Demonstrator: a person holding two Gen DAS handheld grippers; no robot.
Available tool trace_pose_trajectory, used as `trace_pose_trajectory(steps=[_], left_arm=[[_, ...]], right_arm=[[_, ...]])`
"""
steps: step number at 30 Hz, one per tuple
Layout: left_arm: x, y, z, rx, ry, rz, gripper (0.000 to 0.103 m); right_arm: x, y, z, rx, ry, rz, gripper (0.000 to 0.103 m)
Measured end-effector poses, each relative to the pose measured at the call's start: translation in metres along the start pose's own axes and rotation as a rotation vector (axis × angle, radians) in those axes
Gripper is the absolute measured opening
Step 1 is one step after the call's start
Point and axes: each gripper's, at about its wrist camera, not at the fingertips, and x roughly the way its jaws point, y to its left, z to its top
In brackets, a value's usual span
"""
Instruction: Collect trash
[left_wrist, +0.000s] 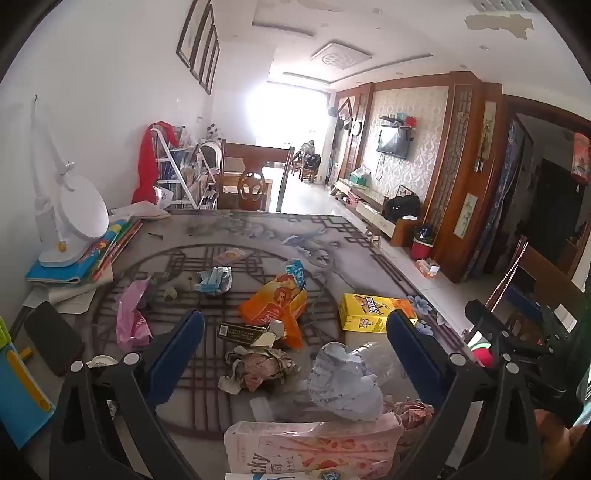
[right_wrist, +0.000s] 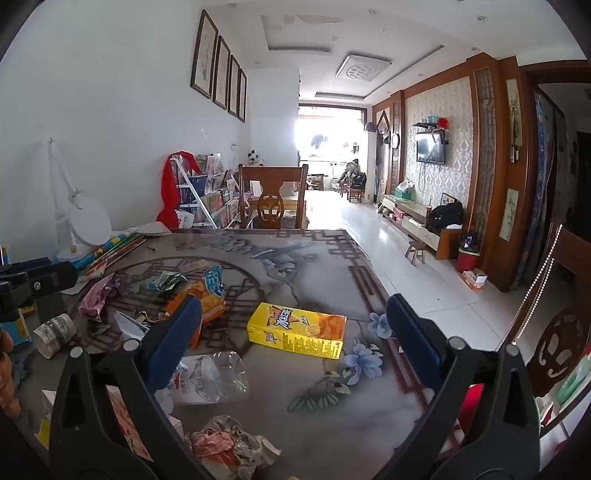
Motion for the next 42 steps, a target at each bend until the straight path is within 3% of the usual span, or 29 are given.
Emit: trace_pose_trajectory(steps=[42], left_arm=[[0.0065,0.0012,-0.0074,-0.016,0.019,-0.007,0.095]], right_arm=[[0.0023,-0.0035,-0.0029,0.016,0.013,0.002,0.098]])
